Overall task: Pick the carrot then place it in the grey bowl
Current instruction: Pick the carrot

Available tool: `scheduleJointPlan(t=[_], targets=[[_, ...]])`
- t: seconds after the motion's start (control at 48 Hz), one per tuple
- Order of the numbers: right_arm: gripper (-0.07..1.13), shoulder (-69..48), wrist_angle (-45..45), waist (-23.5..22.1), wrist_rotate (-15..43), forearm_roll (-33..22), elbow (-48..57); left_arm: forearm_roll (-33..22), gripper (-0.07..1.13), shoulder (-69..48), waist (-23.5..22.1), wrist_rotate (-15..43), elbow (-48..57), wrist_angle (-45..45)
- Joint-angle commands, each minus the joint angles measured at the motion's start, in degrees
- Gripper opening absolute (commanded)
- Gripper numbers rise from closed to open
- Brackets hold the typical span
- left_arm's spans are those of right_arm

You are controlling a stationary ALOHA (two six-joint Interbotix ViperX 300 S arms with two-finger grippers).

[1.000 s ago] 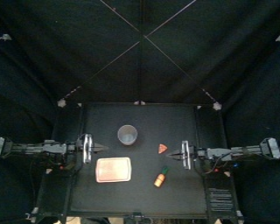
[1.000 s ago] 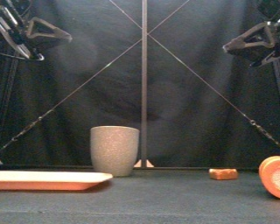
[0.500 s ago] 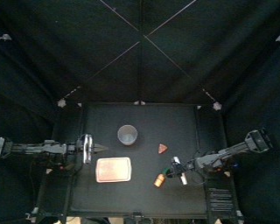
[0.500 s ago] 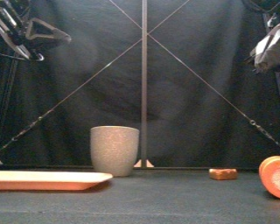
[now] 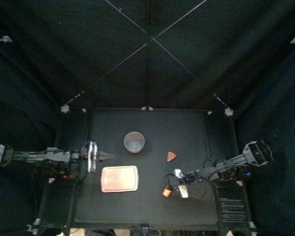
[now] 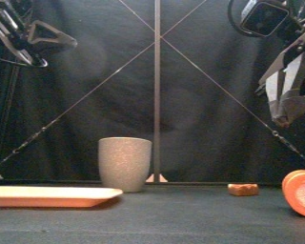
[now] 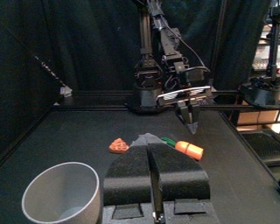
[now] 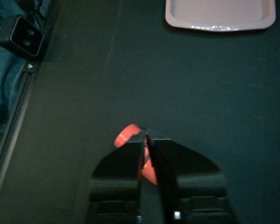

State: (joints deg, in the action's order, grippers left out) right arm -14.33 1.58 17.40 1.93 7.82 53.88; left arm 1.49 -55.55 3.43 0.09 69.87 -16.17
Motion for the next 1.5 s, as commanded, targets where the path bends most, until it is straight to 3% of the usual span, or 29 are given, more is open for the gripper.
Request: scheduleJointPlan(t=[0.021, 0.146, 0.271, 1.146, 1.333, 1.5], targets=[[0.75, -0.79, -0.44, -0.35, -0.09, 2.46, -0.53, 0.09, -0.03, 0.0, 0.09, 0.09, -0.79, -0.18], [0.93, 0.09, -0.97, -0.26, -0.09, 4.22, -0.44, 0.09, -0.03, 0.0, 0.09, 0.09, -0.79, 0.0], [1.04, 1.76, -1.14, 0.0, -0.09, 5.63, -0.35, 0.09, -0.03, 0.0, 0.09, 0.18, -0.79, 0.0], [1.04, 14.77, 0.18, 1.58, -0.09, 6.5, -3.25, 0.09, -0.03, -0.09, 0.09, 0.18, -0.7, 0.09], [0.94, 15.47, 0.79, 1.58, -0.26, 6.15, -4.48, 0.09, -0.03, -0.09, 0.09, 0.18, -0.7, 0.26], [0.6, 15.47, 0.79, 1.49, -0.26, 5.63, -4.57, 0.09, -0.03, -0.09, 0.09, 0.18, -0.7, 0.62]])
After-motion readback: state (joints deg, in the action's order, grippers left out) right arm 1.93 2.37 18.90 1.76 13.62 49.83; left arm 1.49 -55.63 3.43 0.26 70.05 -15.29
